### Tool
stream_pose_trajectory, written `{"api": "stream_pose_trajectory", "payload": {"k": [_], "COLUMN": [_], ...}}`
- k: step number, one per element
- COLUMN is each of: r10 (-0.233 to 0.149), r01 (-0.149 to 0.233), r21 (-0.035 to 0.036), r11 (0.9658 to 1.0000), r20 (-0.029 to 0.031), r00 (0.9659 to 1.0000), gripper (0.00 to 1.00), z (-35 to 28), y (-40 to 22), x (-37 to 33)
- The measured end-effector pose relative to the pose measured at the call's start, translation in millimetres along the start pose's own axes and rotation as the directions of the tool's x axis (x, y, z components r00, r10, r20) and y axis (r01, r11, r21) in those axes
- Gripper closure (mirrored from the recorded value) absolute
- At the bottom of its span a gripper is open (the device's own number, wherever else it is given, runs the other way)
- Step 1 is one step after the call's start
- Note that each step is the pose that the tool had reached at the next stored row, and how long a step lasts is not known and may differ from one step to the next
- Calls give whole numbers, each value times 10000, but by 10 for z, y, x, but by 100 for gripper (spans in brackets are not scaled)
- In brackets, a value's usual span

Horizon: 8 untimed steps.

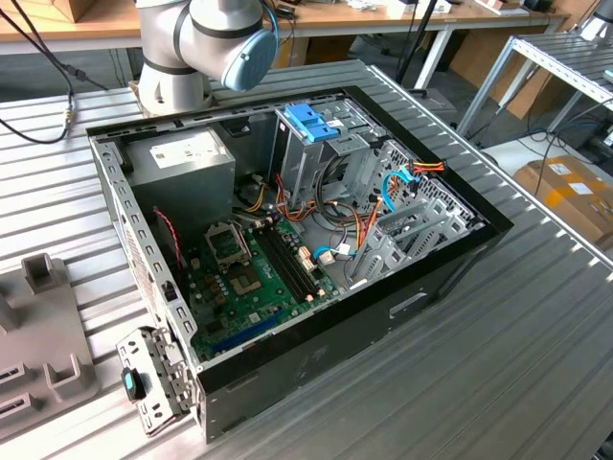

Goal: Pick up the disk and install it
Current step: 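Pick up the disk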

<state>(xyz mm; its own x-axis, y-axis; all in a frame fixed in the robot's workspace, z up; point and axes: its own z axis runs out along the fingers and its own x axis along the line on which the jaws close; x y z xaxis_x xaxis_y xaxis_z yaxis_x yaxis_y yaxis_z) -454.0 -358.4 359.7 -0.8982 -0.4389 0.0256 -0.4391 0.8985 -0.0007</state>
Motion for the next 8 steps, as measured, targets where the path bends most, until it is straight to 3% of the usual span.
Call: {"api": "stream_pose_trajectory", "payload": {"k": [4,6,8], "r10": [-397,-963,-1119], "r01": [397,963,1119], "r21": [10,25,29], "r11": [9992,9953,9937], "r20": [-1,-1,-1], "r00": [9992,9954,9937], "gripper": [89,89,89], "z": [0,0,0], "y": [0,0,0], "x": [0,0,0]}}
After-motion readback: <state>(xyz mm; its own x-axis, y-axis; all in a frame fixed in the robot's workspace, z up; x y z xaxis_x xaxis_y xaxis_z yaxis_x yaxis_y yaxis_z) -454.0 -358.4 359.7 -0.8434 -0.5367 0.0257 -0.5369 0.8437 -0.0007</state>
